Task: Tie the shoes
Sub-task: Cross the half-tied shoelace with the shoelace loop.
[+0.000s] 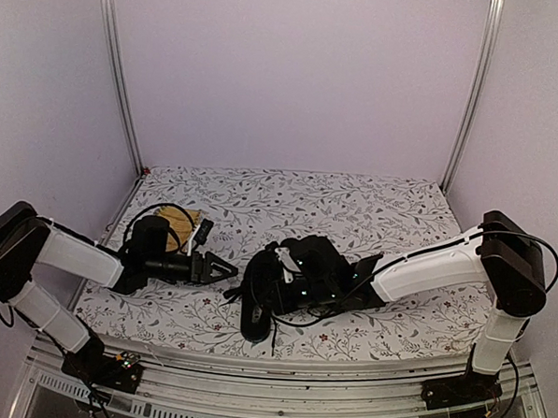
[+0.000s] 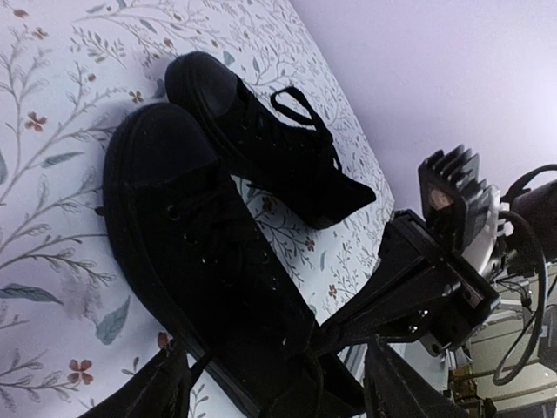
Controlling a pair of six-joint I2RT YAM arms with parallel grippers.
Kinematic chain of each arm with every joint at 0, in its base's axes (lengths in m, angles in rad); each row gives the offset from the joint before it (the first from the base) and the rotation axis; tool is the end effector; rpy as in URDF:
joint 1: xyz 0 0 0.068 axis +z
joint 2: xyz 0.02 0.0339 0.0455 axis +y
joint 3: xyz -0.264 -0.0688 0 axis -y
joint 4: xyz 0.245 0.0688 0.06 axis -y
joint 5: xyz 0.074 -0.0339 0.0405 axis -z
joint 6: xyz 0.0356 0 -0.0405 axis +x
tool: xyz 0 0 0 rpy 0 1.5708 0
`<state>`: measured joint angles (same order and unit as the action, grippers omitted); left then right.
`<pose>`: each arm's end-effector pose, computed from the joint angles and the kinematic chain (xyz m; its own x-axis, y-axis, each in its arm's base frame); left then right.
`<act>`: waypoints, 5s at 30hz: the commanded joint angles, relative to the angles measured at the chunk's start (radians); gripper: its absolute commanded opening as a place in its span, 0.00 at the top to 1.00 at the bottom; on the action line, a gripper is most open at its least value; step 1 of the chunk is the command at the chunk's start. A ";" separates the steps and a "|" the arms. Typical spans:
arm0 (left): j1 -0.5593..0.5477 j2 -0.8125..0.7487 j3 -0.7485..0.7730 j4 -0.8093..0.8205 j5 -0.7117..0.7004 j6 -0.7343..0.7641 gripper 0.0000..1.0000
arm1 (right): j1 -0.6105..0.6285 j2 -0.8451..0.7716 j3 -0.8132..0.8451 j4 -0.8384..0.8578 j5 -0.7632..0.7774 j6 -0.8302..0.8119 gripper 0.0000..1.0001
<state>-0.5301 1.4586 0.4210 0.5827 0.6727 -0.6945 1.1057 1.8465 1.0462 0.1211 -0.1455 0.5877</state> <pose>0.2115 -0.1497 0.1506 -0.8534 -0.0800 -0.5150 0.4323 0.4432 -0.7853 0.1706 0.3514 0.1649 -0.7528 -0.2771 -0.5970 -0.6219 0.5967 0.5072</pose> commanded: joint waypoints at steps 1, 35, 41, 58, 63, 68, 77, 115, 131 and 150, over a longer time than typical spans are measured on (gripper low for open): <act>-0.043 0.068 -0.003 0.102 0.102 -0.050 0.32 | -0.003 -0.025 0.018 -0.009 -0.017 0.002 0.98; -0.260 0.113 -0.020 0.145 -0.178 -0.109 1.00 | -0.033 -0.078 -0.023 -0.026 -0.004 0.049 0.98; -0.339 0.033 -0.024 0.076 -0.356 -0.162 1.00 | -0.056 -0.074 -0.023 -0.020 -0.098 -0.031 0.98; -0.231 0.064 0.000 0.022 -0.323 -0.139 1.00 | -0.063 -0.072 -0.236 0.275 -0.138 -0.096 0.47; -0.230 0.083 0.015 0.026 -0.303 -0.141 1.00 | -0.065 -0.045 -0.248 0.327 -0.117 -0.110 0.48; -0.230 0.090 0.021 0.025 -0.294 -0.140 1.00 | -0.070 -0.032 -0.238 0.372 -0.131 -0.117 0.54; -0.230 0.101 0.024 0.037 -0.278 -0.135 1.00 | -0.069 0.024 -0.212 0.392 -0.155 -0.117 0.70; -0.114 0.080 0.090 -0.096 -0.083 0.058 0.61 | -0.069 -0.057 -0.140 0.227 -0.152 -0.118 0.98; -0.119 0.079 0.023 0.046 -0.043 0.013 0.67 | -0.069 -0.052 -0.139 0.229 -0.155 -0.115 0.98; -0.137 0.138 0.028 0.090 -0.012 -0.005 0.82 | -0.069 -0.047 -0.134 0.234 -0.160 -0.105 0.98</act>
<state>-0.6594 1.5764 0.4538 0.6418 0.6453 -0.7048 1.0393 1.7947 0.8803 0.3569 -0.2989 0.4751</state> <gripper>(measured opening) 0.271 0.022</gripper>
